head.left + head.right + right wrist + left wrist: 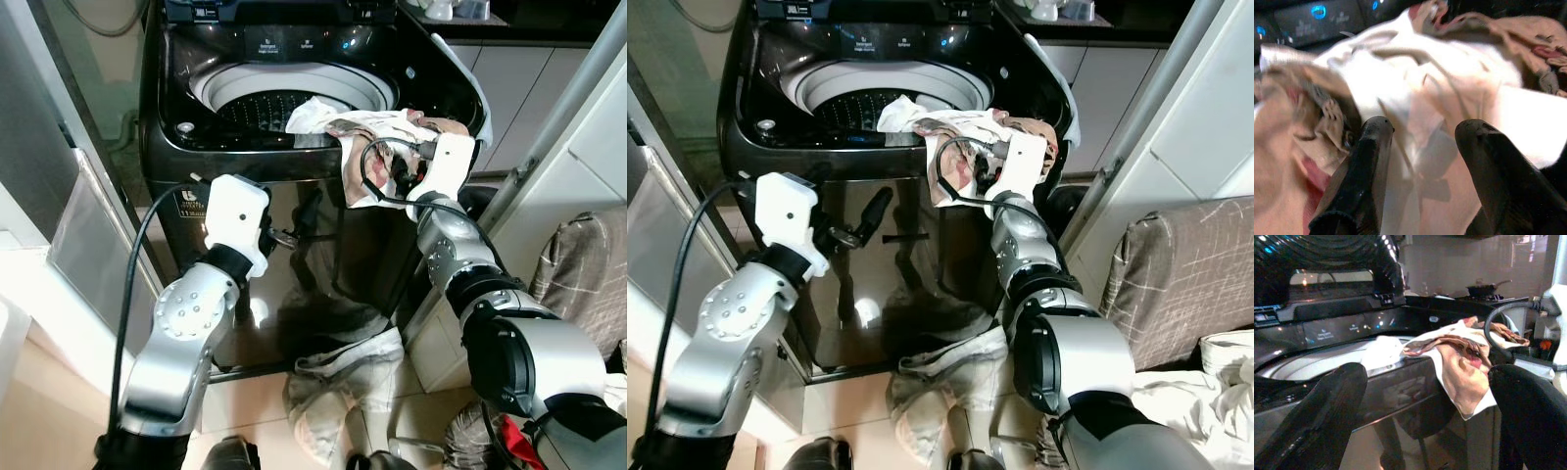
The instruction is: Clothes washing
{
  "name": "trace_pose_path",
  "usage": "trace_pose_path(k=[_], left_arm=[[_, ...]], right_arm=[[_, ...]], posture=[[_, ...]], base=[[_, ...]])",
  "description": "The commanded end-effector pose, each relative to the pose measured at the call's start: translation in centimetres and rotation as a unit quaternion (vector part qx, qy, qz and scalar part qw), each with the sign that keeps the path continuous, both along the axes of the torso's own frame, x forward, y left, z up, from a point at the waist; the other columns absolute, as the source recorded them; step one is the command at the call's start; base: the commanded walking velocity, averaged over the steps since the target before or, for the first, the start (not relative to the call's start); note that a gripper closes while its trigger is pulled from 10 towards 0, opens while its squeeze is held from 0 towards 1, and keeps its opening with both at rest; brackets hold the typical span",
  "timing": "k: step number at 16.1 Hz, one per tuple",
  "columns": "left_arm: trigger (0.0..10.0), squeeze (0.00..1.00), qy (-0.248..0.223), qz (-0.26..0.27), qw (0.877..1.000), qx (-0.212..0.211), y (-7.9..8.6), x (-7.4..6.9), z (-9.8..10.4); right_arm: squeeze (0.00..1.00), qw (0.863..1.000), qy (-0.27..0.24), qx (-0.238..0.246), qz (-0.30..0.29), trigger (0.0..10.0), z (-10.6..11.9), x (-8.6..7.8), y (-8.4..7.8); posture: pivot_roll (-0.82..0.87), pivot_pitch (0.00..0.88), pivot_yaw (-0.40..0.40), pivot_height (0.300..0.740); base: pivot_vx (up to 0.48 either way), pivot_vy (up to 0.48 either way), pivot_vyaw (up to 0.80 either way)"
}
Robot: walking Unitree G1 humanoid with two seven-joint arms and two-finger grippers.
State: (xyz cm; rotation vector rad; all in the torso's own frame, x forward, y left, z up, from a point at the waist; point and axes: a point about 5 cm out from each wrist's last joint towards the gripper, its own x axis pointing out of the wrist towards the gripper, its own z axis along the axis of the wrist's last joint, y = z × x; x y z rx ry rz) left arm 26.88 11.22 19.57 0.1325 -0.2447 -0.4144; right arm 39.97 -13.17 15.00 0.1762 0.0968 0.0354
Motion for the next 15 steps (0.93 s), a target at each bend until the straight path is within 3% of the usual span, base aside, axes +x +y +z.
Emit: trace_pose_path(k=[1,11,15], left_arm=[[10.0,0.00,0.002,0.003,1.000,0.004,0.1,-0.4,0.1],[10.0,0.00,0.012,0.037,0.999,0.013,1.0,-1.8,0.0],[10.0,0.00,0.007,0.042,0.999,0.012,0.9,-1.3,0.1]], right_arm=[[0.00,1.000,0.001,-0.010,0.002,10.0,0.8,0.4,0.1],[0.00,0.999,-0.009,-0.043,0.015,10.0,5.4,2.0,1.7],[0.00,0.991,-0.114,-0.070,0.008,10.0,8.9,2.2,2.1]], posture=[[0.10,0.104,-0.057,0.740],[0.17,0.130,-0.092,0.740],[0.15,0.088,-0.092,0.740]], base=[[0.000,0.000,0.00],[0.000,0.000,0.00],[0.000,0.000,0.00]])
